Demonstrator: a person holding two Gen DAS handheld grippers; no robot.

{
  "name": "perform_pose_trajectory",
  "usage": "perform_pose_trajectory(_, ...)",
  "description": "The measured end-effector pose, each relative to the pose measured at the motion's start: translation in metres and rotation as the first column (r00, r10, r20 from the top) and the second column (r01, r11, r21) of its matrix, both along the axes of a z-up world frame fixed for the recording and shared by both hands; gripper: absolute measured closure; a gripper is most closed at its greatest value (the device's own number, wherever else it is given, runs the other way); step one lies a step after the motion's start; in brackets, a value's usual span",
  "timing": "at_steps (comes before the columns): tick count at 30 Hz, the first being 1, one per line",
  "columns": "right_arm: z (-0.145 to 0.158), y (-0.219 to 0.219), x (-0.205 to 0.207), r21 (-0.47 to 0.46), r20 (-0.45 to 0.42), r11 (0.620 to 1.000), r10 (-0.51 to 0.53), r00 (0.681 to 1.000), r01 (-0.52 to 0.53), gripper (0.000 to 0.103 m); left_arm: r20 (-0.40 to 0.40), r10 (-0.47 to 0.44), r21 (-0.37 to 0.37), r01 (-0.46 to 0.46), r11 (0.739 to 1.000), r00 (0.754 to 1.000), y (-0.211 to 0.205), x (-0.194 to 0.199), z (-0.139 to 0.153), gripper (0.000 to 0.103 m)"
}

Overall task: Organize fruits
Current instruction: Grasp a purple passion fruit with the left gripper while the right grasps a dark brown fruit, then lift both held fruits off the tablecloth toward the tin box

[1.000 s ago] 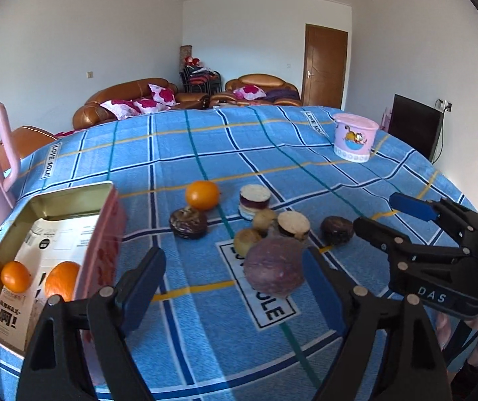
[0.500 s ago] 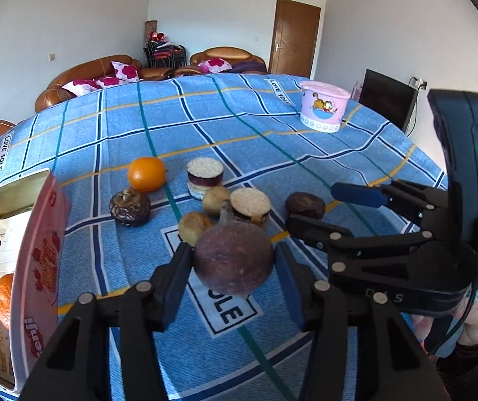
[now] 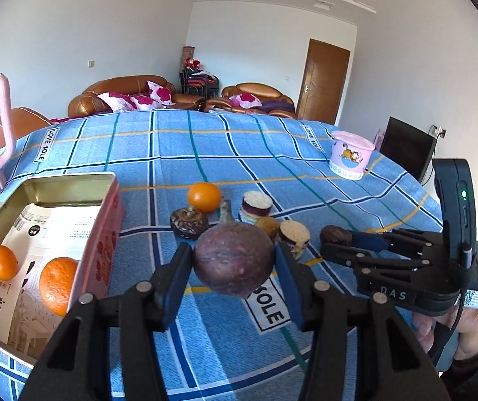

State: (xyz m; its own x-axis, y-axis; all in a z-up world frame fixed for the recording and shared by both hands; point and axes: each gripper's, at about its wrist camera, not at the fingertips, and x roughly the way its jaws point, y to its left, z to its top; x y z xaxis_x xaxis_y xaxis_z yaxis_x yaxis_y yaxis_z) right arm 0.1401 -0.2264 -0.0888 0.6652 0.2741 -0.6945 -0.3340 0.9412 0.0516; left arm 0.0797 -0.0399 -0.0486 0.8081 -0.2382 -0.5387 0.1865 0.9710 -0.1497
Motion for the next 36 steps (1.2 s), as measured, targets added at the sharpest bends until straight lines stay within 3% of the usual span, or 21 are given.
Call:
perform_pose_trajectory(8, 0.006, -0.001, -0.010, 0.019, 0.063, 1.000, 0.015, 0.998, -0.016, 0.064, 0.075, 0.026, 0.012, -0.027, 1.000, 0.997, 0.003, -0.010, 0.005, 0.051)
perform_pose_trajectory(36, 0.020, -0.004, -0.039, 0.056, 0.263, 0.997, 0.043, 0.964, -0.060, 0.064, 0.178, 0.064, 0.029, -0.070, 0.997, 0.982, 0.001, -0.027, 0.011, 0.051)
